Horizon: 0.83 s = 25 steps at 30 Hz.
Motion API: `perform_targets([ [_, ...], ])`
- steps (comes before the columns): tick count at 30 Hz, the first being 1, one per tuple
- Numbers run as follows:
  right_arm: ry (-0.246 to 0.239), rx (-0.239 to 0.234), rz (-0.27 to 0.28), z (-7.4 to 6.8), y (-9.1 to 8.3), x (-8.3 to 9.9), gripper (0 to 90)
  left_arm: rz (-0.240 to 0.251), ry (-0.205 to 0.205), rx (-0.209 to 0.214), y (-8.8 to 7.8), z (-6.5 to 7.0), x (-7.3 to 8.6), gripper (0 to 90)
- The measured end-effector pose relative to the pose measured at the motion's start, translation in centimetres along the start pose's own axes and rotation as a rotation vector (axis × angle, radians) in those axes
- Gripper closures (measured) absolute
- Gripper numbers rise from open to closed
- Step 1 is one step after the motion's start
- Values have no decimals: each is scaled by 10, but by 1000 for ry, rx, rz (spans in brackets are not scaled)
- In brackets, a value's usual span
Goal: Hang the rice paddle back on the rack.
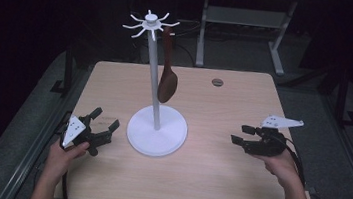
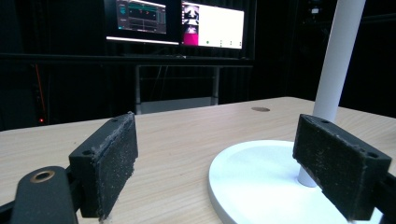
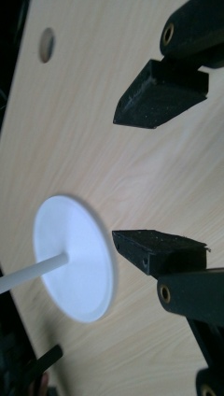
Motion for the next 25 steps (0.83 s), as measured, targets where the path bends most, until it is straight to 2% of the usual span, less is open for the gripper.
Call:
perform_targets([
  [3,-5,47,-53,2,3,10,306,1,1,1,0,0,0,133],
  [7,18,86,-93,5,5,23,260,5,-2,1,0,0,0,134],
  [13,48,125,-121,15,10,42,245,0,2,3,0,0,0,134],
  [25,74,127,-142,22,13,51,243,-4,4,1,1,0,0,134],
])
Point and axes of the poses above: each handheld gripper's, and its own axes: y roughly forward along the jaws, x roughly out of its underside, z roughly to its right, the point moved 2 cm from there along y, roughly forward along the jaws, and after that the axes turned 10 degrees about x, right-handed, at the moved point
